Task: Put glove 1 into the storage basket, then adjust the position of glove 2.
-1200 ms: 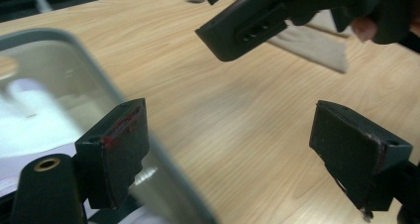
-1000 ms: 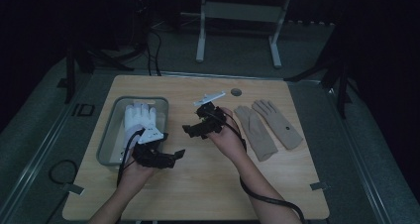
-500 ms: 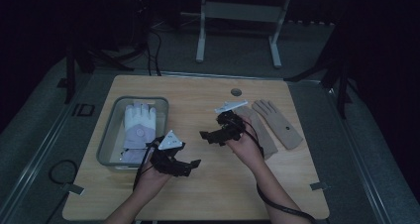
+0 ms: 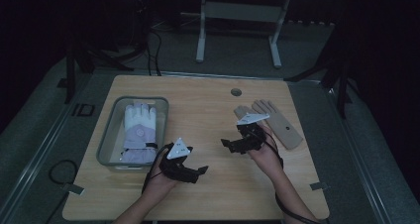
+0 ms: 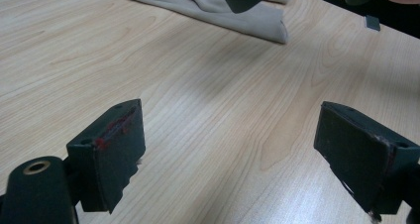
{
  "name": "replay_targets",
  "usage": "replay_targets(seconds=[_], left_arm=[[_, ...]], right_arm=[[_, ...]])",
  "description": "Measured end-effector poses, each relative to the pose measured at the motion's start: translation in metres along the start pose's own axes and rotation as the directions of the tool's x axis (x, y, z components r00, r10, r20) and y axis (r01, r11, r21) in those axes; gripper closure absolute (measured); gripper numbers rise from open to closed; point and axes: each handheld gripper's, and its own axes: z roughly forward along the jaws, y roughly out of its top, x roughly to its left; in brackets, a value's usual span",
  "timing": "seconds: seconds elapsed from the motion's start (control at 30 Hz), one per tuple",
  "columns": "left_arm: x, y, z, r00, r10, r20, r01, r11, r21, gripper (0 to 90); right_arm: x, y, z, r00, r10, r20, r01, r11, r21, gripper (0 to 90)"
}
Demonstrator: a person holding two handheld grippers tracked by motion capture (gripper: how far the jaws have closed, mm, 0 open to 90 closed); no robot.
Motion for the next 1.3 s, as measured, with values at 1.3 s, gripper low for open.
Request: replay_targets(seconds=[1.3], left_arm=[[-0.011, -0.031, 0.016, 0.9996, 0.028, -0.009, -0.028, 0.9990, -0.034, 1.9]], right_arm=[[-0.061, -0.067, -0.045, 0.9944, 0.105, 0.011, -0.104, 0.990, -0.094, 10.9]])
